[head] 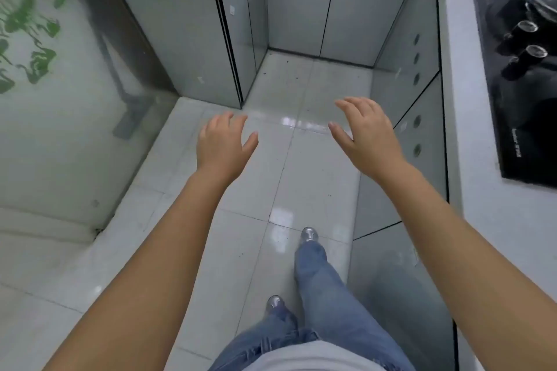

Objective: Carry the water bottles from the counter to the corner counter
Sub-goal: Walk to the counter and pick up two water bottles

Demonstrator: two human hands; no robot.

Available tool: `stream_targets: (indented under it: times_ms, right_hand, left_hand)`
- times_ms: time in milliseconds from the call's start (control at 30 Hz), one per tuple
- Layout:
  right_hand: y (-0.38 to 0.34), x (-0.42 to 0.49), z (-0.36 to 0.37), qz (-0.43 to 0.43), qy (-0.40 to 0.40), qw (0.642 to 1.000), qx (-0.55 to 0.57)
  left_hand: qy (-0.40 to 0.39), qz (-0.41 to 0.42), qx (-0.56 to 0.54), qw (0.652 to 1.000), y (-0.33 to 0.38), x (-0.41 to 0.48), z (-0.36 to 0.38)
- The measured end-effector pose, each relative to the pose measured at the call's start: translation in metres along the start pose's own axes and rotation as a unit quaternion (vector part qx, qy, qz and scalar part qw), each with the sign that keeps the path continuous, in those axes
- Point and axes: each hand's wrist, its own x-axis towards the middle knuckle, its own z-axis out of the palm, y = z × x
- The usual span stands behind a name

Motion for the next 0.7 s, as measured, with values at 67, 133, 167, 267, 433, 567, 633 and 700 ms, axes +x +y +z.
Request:
stream_targets:
  times_ms: [67, 133, 167, 267, 433, 567, 633, 700]
  right_hand:
    - [0.009, 0.018, 0.001, -0.001, 0.009, 1.0, -0.007]
    - [0.021, 0.04, 0.002, -0.009, 0.004, 1.0, -0.023]
    - [0.03, 0.053, 0.003, -0.008, -0.002, 1.0, -0.024]
    - [0.059, 0.095, -0.002, 0.001, -0.017, 1.0, -0.013]
    - [0.101, 0.166, -0.018, 0.006, -0.035, 0.999, -0.012]
    - [0.12, 0.219, -0.03, -0.013, -0.034, 0.999, -0.016]
    - [0.126, 0.243, -0.033, -0.019, -0.035, 0.999, -0.015]
    - [0.132, 0.268, -0.034, -0.026, -0.035, 0.999, -0.016]
  left_hand:
    - [0.013, 0.009, 0.024, 1.0, 0.001, 0.022, 0.002]
    - [0.021, 0.013, 0.034, 0.999, 0.005, 0.049, 0.004]
    - [0.024, 0.013, 0.031, 0.999, 0.009, 0.064, 0.005]
    - [0.036, 0.017, 0.024, 0.999, 0.026, 0.112, 0.005]
    - [0.041, 0.01, 0.009, 0.999, 0.06, 0.187, 0.006]
    - [0.045, -0.019, -0.004, 0.999, 0.073, 0.237, 0.003]
    - [0.041, -0.037, -0.004, 0.998, 0.071, 0.257, 0.003]
    - [0.04, -0.052, -0.005, 0.998, 0.067, 0.279, 0.001]
